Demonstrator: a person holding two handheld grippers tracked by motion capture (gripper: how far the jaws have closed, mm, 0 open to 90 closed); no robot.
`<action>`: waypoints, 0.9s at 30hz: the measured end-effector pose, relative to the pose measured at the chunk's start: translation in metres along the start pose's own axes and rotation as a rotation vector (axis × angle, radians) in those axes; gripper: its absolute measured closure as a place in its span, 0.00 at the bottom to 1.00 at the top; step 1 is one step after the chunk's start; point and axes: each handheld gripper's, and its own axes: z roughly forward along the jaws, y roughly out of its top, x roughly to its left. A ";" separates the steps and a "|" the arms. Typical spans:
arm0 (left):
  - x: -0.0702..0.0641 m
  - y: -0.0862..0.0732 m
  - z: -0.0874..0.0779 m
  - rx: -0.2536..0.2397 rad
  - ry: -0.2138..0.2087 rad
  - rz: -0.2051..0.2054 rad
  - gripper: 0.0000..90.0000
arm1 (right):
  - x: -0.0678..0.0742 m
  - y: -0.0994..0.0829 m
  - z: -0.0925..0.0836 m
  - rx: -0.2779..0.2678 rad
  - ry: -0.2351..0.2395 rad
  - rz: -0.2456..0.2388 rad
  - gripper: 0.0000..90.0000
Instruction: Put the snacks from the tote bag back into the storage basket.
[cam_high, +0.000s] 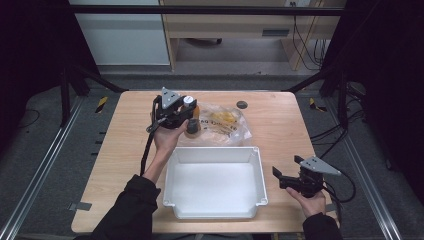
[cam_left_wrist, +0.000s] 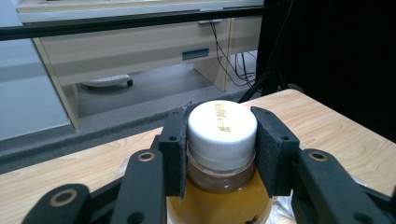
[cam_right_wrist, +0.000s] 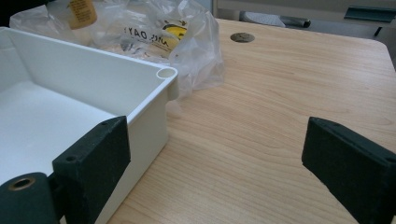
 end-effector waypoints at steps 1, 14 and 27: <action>0.000 0.001 0.000 0.001 0.001 0.001 0.65 | 0.000 0.000 0.000 0.000 0.000 0.000 0.09; 0.001 0.015 -0.009 -0.028 0.009 0.005 0.65 | 0.000 0.000 0.000 -0.001 0.001 0.000 0.09; 0.004 0.027 -0.022 -0.052 0.018 0.006 0.65 | 0.000 0.000 0.000 -0.002 0.001 -0.001 0.09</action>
